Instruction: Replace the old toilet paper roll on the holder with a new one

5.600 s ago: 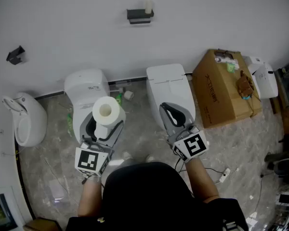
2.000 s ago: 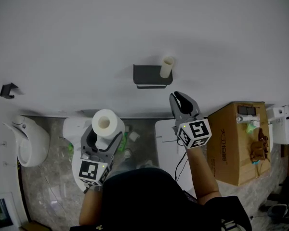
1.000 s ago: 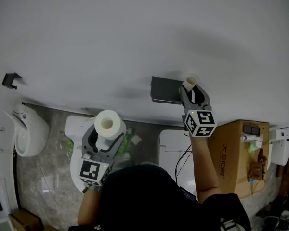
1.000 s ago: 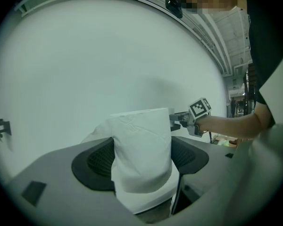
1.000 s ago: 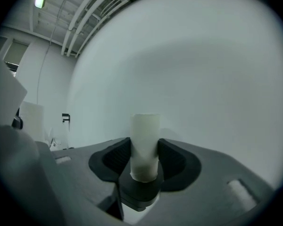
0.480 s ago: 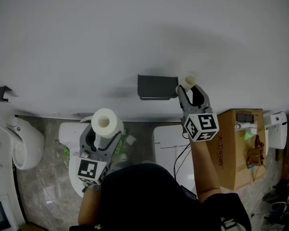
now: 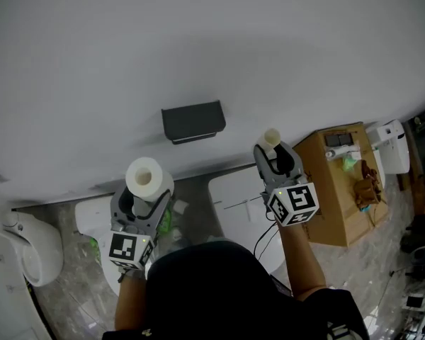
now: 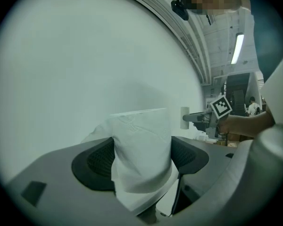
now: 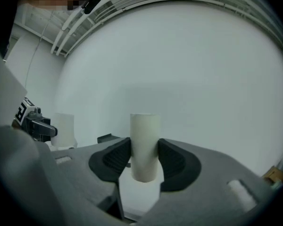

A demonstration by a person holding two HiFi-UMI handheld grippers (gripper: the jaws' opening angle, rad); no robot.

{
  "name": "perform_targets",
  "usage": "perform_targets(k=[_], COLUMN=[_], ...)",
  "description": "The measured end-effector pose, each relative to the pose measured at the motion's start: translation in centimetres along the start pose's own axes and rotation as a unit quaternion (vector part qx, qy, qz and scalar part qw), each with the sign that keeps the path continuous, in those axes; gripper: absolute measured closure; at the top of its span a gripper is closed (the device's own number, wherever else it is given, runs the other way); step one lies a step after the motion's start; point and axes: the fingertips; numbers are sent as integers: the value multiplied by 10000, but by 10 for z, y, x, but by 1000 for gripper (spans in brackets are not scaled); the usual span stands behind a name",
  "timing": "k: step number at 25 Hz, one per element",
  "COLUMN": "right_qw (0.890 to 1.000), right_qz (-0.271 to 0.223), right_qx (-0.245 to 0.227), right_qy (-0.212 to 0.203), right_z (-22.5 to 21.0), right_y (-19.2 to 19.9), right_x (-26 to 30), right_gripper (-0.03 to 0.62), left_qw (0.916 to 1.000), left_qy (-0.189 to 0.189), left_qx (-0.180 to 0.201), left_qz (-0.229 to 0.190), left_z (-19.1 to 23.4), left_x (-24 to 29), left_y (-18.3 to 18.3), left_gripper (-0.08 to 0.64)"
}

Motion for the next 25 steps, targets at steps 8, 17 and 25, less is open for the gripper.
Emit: perform_targets(k=[8,17,25], right_qw=[9980,9957,9941], right_qz=[407,605,582], right_qx=[203,328,434], right_qy=[438,627,809], right_z=[-2,14,18], right_y=[36,54,56], right_x=[-75,-118,-129], right_gripper=[413,413,413], left_qw=[9986,9944,9922], left_qy=[511,1038,1229], left_qx=[-144,-42,61], left_qz=[19,200,170], left_z=[-28,-58,-55], left_x=[25,39,56], left_y=[4,13,15], left_gripper=[184,184,184])
Point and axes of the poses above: the fingertips, and each gripper's own axes: x forward along the fingers, z to its left, y out of its underside, and after that the axes turned 7 degrees about -z, right-handed
